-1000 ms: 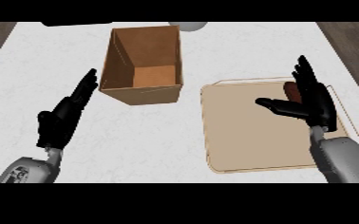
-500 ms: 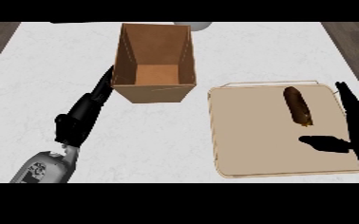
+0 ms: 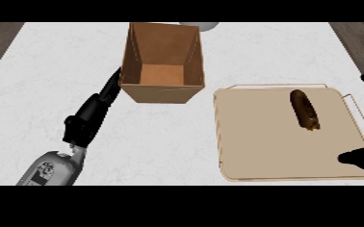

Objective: Pick the sweet potato from the tray and place it in the cardboard box

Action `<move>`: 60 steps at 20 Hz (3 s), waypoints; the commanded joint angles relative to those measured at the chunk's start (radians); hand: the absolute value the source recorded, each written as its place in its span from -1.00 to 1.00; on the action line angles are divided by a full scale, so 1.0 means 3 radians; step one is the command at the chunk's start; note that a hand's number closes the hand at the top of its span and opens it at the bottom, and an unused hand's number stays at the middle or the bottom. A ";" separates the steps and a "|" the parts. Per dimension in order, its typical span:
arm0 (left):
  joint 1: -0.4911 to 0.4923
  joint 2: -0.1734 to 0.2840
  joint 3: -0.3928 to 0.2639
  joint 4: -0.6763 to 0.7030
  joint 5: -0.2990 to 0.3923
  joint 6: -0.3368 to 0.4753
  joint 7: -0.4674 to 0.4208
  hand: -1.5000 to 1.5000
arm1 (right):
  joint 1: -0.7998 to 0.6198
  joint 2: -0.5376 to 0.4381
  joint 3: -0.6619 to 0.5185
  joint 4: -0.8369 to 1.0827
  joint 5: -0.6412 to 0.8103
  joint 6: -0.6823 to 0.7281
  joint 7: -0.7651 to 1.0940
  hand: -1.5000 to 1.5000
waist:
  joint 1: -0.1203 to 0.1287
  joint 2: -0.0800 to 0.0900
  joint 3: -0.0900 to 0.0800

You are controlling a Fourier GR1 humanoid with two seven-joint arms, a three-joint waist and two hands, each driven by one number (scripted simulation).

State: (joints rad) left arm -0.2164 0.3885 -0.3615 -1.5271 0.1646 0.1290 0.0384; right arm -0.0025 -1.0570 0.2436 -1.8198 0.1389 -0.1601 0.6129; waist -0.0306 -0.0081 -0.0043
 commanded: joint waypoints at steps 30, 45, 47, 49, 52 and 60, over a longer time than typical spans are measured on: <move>-0.0002 -0.0533 0.0501 0.0109 -0.0543 -0.0628 0.0032 0.00 | -0.0635 0.1529 -0.0453 0.0952 0.0802 0.1048 0.0252 -1.00 | 0.0104 0.0028 0.0014; 0.0129 -0.0727 0.0699 0.0116 -0.0789 -0.0787 -0.0115 0.00 | -0.0719 0.1799 -0.0762 0.1510 0.1142 0.1543 -0.0038 -1.00 | 0.0109 0.0029 0.0014; 0.0130 -0.0754 0.0762 0.0148 -0.0753 -0.0836 -0.0042 0.00 | -0.0479 0.1913 -0.0758 0.1206 0.1181 0.1507 0.0003 -1.00 | 0.0097 0.0026 0.0014; -0.0014 -0.0800 0.0771 -0.0097 -0.0794 -0.0806 0.0307 0.00 | -0.0827 0.1914 -0.0856 0.1628 0.1233 0.1596 -0.0095 -1.00 | 0.0109 0.0028 0.0015; -0.0135 -0.0783 0.0842 -0.0073 -0.0799 -0.0861 0.0388 0.00 | -0.0848 0.2057 -0.0754 0.1657 0.1389 0.1537 -0.0072 -1.00 | 0.0107 0.0028 0.0015; 0.0151 -0.0954 0.0767 -0.0183 -0.0948 -0.0859 0.0274 0.00 | -0.0678 0.2118 -0.0815 0.1719 0.1732 0.1482 -0.0196 -1.00 | 0.0104 0.0025 0.0014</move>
State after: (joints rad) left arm -0.1829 0.1251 -0.1248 -1.5386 -0.1032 -0.1306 0.0781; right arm -0.2292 -0.4495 -0.0018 -1.2881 0.6112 0.2945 0.5474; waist 0.0012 -0.0005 -0.0005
